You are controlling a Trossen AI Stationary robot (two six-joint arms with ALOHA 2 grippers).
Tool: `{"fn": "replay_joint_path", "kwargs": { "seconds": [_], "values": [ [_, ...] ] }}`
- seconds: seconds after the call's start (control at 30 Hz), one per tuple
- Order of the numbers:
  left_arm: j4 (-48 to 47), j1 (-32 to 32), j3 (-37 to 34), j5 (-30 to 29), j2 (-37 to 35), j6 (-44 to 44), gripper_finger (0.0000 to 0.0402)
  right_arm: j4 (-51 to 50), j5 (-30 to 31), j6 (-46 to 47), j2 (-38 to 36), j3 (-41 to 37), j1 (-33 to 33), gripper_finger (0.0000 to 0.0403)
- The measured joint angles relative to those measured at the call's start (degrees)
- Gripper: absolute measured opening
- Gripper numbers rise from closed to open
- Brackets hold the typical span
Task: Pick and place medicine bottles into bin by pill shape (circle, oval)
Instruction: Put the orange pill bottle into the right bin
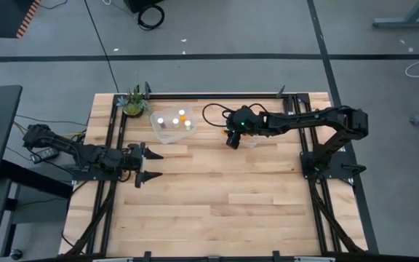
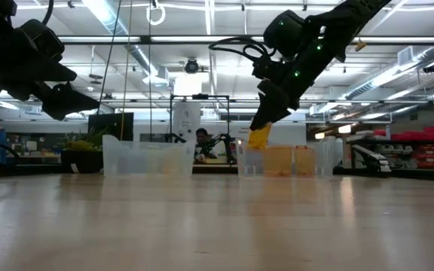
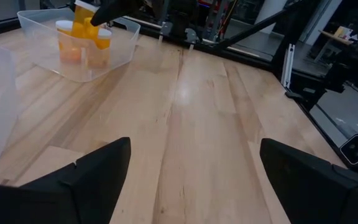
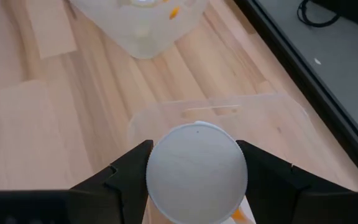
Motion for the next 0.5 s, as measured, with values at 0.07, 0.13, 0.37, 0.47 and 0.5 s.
{"fn": "replay_joint_path", "kwargs": {
  "seconds": [0.07, 0.13, 0.37, 0.47, 0.5],
  "values": [
    [0.00, -0.02, 0.00, 0.00, -0.02, 0.02, 0.0369, 0.11, 0.44, 0.34, 0.00, 0.04, 0.19, 0.0227],
    [0.00, -0.01, 0.00, 0.00, -0.02, 0.02, 0.0369, 0.37, 1.28, 1.12, 0.82, 0.17, 0.30, 0.0227],
    [0.02, -0.02, 0.00, 0.00, 0.00, 0.11, 0.0369, -1.12, 3.07, 1.62, 9.51, 4.03, 0.26, 0.0227],
    [0.02, 0.00, 0.00, 0.02, 0.00, -0.17, 0.0369, -3.79, 3.53, 1.56, 12.98, 8.02, -0.12, 0.0227],
    [0.01, -0.01, 0.00, 0.01, -0.01, -0.24, 0.0369, -4.82, 3.44, 1.48, 13.91, 9.33, -0.34, 0.0227]
  ]
}}
